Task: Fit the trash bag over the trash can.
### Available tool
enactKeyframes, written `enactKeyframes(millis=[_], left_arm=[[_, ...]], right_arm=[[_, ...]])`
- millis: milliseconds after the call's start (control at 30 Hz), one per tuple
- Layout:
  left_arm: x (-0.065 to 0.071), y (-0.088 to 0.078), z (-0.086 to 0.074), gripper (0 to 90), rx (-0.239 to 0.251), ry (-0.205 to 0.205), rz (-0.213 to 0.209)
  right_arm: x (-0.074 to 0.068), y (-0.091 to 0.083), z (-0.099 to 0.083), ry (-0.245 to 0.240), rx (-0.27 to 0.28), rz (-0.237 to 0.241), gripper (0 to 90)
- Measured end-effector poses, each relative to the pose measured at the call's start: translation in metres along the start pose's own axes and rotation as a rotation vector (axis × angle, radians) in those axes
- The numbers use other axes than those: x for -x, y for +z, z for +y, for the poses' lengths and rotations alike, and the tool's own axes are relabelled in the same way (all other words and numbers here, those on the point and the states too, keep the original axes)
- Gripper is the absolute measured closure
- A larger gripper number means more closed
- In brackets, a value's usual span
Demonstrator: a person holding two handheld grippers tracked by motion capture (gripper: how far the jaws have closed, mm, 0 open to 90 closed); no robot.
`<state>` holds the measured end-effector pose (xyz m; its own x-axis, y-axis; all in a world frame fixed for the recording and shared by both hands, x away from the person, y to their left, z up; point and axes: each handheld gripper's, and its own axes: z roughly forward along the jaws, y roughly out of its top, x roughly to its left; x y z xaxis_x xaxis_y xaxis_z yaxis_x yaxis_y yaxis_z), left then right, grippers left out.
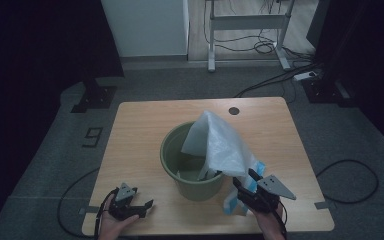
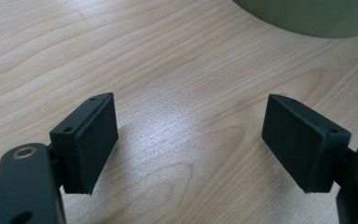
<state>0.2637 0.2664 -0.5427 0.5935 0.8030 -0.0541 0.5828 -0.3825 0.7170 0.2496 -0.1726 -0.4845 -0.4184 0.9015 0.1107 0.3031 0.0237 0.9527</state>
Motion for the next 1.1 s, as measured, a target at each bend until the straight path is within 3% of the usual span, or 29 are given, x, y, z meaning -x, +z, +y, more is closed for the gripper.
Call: enactKeyframes(millis=[133, 167, 233, 300, 467, 600, 667, 733, 833, 900, 967, 1100], left_arm=[[0.0, 0.0, 0.0, 17.9, -0.002, -0.003, 0.002], [0.0, 0.0, 0.0, 17.9, 0.0, -0.005, 0.002], [-0.001, 0.0, 0.0, 17.9, 0.003, -0.007, 0.002], [-0.001, -0.001, 0.0, 17.9, 0.009, -0.013, 0.002], [-0.001, -0.003, 0.001, 18.4, 0.022, -0.017, 0.006], [0.001, -0.009, 0.005, 19.1, 0.05, -0.024, 0.023], [0.002, -0.01, 0.006, 19.3, 0.053, -0.018, 0.034], [0.004, -0.015, 0.01, 19.5, 0.083, -0.021, 0.037], [0.006, -0.019, 0.013, 19.9, 0.101, -0.021, 0.041], [0.01, -0.024, 0.018, 20.0, 0.119, -0.021, 0.044], [0.01, -0.027, 0.019, 20.1, 0.124, -0.02, 0.042], [0.015, -0.042, 0.029, 20.3, 0.176, -0.005, 0.059]], right_arm=[[0.008, 0.004, -0.002, -0.005, -0.032, -0.022, 60.7], [0.015, 0.004, -0.002, 0.004, -0.037, -0.042, 71.7], [0.018, 0.003, -0.001, 0.003, -0.036, -0.053, 75.8], [0.03, -0.002, 0.008, 0.007, -0.012, -0.093, 84.5], [0.043, -0.013, 0.029, 0.015, 0.048, -0.129, 88.1], [0.051, -0.028, 0.065, 0.004, 0.151, -0.142, 88.6], [0.052, -0.031, 0.073, 0.0, 0.172, -0.143, 88.6], [0.049, -0.036, 0.096, -0.012, 0.223, -0.13, 88.6], [0.043, -0.038, 0.111, -0.028, 0.255, -0.112, 88.6], [0.029, -0.04, 0.13, -0.056, 0.292, -0.075, 88.6], [0.023, -0.04, 0.136, -0.066, 0.302, -0.06, 88.6], [-0.004, -0.036, 0.148, -0.118, 0.311, 0.013, 88.6]])
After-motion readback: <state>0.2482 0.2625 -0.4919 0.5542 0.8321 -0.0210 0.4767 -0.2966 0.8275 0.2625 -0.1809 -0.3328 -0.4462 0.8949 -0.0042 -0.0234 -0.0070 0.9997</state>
